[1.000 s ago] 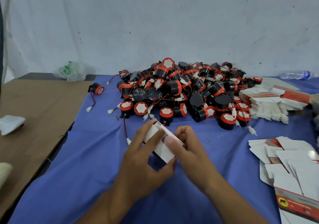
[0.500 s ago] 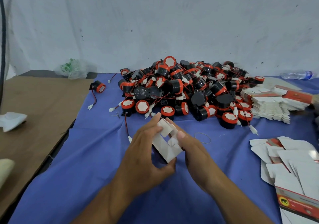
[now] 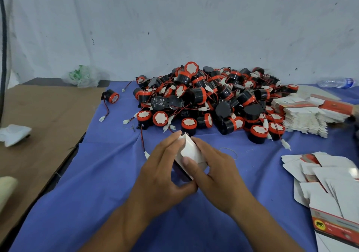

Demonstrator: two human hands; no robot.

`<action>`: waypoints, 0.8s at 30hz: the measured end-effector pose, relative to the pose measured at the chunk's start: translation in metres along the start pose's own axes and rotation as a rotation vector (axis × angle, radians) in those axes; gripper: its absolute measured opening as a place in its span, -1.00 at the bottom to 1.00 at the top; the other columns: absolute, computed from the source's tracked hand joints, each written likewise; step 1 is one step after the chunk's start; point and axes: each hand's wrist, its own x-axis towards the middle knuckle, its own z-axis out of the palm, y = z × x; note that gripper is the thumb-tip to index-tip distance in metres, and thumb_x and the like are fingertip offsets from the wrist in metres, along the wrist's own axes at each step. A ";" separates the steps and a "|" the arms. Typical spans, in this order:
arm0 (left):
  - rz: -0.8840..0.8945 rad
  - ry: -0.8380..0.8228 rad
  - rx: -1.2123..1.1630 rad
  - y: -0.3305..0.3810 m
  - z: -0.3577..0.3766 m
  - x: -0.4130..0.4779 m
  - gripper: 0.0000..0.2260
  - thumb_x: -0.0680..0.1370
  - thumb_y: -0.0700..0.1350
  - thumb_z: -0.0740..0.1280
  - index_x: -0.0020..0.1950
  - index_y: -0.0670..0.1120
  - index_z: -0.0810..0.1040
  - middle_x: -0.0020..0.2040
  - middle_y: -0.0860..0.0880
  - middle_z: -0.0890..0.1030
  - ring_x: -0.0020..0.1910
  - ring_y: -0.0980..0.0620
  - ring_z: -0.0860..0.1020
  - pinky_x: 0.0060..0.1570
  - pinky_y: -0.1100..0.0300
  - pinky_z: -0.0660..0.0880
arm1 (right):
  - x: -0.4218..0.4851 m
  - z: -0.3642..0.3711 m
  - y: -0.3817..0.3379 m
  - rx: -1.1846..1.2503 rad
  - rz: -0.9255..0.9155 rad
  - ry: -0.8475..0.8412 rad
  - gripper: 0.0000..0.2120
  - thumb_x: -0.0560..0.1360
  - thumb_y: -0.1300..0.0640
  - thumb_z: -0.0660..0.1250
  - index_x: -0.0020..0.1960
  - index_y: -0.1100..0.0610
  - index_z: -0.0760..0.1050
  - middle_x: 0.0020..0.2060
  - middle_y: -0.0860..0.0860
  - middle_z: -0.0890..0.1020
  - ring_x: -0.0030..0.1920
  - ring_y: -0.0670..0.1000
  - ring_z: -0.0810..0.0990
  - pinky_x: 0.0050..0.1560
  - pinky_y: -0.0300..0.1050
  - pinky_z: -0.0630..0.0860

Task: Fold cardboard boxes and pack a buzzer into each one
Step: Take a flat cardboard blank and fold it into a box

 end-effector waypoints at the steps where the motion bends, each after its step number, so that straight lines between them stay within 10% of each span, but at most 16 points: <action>1: 0.006 -0.006 0.007 -0.001 0.001 -0.001 -0.38 0.35 -0.01 0.49 0.29 -0.32 0.50 0.36 -0.17 0.49 0.36 -0.03 0.46 0.26 0.09 0.48 | 0.000 0.000 0.001 0.029 -0.008 0.011 -0.60 0.58 -0.14 0.27 0.40 -0.14 0.43 0.07 -0.28 0.62 0.06 -0.21 0.58 -0.04 -0.42 0.45; 14: -0.101 -0.050 -0.114 0.006 -0.003 0.000 -0.24 0.33 0.10 0.43 0.44 -0.22 0.35 0.41 0.07 0.38 0.41 0.34 0.27 0.32 0.45 0.26 | -0.004 0.007 -0.003 0.143 0.086 0.122 -0.68 0.61 -0.03 0.24 0.31 -0.35 0.41 -0.01 -0.31 0.65 0.01 -0.18 0.63 -0.05 -0.18 0.57; 24: -0.072 -0.075 -0.091 0.009 -0.005 0.001 -0.28 0.38 0.10 0.43 0.41 -0.28 0.37 0.41 -0.08 0.43 0.39 0.12 0.37 0.35 0.33 0.33 | -0.003 0.012 -0.002 0.414 0.168 0.099 -0.61 0.62 0.20 0.30 0.40 -0.06 0.47 0.26 -0.15 0.53 0.29 -0.14 0.50 0.30 -0.02 0.50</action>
